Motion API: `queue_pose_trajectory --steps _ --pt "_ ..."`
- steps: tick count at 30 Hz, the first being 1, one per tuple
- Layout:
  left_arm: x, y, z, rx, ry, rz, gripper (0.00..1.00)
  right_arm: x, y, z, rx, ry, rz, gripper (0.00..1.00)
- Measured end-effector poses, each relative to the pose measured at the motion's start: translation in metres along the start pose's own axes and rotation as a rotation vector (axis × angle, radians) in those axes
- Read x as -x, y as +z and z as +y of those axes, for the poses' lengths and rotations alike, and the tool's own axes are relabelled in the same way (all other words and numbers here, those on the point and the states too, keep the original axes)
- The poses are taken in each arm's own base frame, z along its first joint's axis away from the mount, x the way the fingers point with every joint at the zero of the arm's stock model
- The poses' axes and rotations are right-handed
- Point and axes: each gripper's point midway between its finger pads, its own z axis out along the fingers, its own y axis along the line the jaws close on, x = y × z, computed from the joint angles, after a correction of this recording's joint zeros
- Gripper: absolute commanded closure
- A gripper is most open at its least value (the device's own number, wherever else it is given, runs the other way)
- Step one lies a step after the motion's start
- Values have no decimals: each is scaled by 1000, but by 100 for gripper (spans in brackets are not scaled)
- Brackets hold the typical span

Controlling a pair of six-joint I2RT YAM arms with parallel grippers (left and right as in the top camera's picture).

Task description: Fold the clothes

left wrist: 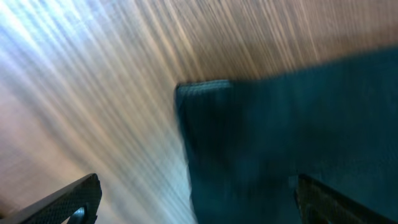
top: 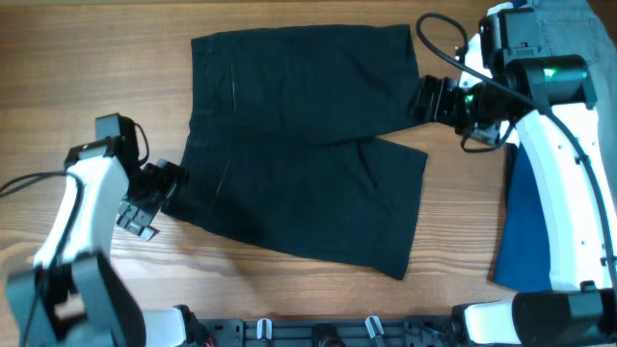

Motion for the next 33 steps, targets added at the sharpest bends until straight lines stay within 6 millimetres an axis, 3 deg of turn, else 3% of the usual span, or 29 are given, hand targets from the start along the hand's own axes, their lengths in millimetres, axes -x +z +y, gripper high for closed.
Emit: queue_pose_trajectory --steps 2,6,7,10,14,16,23,25,29,33 --pt "-8 -26 6 -40 35 -37 0 -25 -4 -8 -36 52 93 0" --pt "-13 -42 8 -74 75 -70 1 -46 3 -15 -64 113 166 1" --pt "-15 -41 7 -72 84 -68 3 -53 11 -16 -61 118 191 2" --pt "-23 -28 9 -53 88 -48 6 -86 63 -21 -69 144 288 10" --pt "-30 0 19 -34 -37 -28 15 -130 112 -24 -124 141 367 17" --pt "-25 11 17 -61 -145 -50 19 -147 119 -28 -193 129 387 23" --pt "-15 39 26 -74 -300 -128 25 -171 122 -23 -278 206 403 27" --pt "-10 40 24 -86 -311 -154 20 -197 130 -31 -334 247 447 27" --pt "-2 38 21 -99 -319 -190 20 -223 147 -34 -350 241 466 22" --pt "-1 38 20 -97 -220 -197 19 -241 172 -20 -275 118 434 22"
